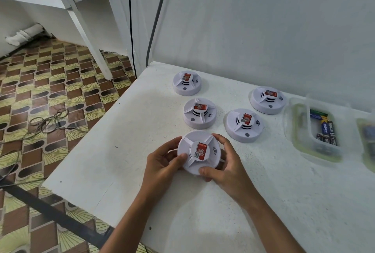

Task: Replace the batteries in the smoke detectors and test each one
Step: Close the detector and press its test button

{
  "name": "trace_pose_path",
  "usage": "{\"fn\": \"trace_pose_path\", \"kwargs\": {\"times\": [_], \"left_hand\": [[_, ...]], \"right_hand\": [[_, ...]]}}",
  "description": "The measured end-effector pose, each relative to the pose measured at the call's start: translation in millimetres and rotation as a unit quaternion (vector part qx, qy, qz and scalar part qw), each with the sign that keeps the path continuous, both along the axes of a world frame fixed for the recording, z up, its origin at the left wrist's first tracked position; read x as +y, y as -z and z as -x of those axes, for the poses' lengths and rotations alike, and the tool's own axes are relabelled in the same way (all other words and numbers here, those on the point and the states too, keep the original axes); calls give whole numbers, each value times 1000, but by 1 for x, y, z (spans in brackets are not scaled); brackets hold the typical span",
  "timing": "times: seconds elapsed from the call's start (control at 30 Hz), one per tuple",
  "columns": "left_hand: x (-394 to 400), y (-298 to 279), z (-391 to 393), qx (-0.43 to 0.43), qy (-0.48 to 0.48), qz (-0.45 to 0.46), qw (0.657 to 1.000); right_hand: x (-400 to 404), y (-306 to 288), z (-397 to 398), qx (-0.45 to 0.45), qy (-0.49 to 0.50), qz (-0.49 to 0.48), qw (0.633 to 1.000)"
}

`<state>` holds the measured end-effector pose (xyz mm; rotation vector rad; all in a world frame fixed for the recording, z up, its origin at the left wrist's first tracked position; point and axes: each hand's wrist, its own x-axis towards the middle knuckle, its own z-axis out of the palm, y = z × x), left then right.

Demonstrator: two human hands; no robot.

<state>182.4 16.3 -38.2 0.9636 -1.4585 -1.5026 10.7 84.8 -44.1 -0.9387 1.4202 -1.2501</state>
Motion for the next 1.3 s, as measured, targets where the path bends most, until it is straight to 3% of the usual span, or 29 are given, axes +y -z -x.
{"fn": "trace_pose_path", "kwargs": {"times": [0.13, 0.33, 0.7, 1.3], "left_hand": [[0, -1, 0, 7, -1, -4, 1000], [0, -1, 0, 16, 2, -9, 1000], [0, 0, -1, 6, 0, -7, 1000], [0, 0, -2, -11, -5, -10, 1000]], "right_hand": [[-1, -1, 3, -15, -19, 9, 1000], [-1, -2, 8, -120, -29, 13, 992], [-2, 2, 2, -12, -18, 4, 1000], [-3, -3, 2, -13, -23, -4, 1000]]}}
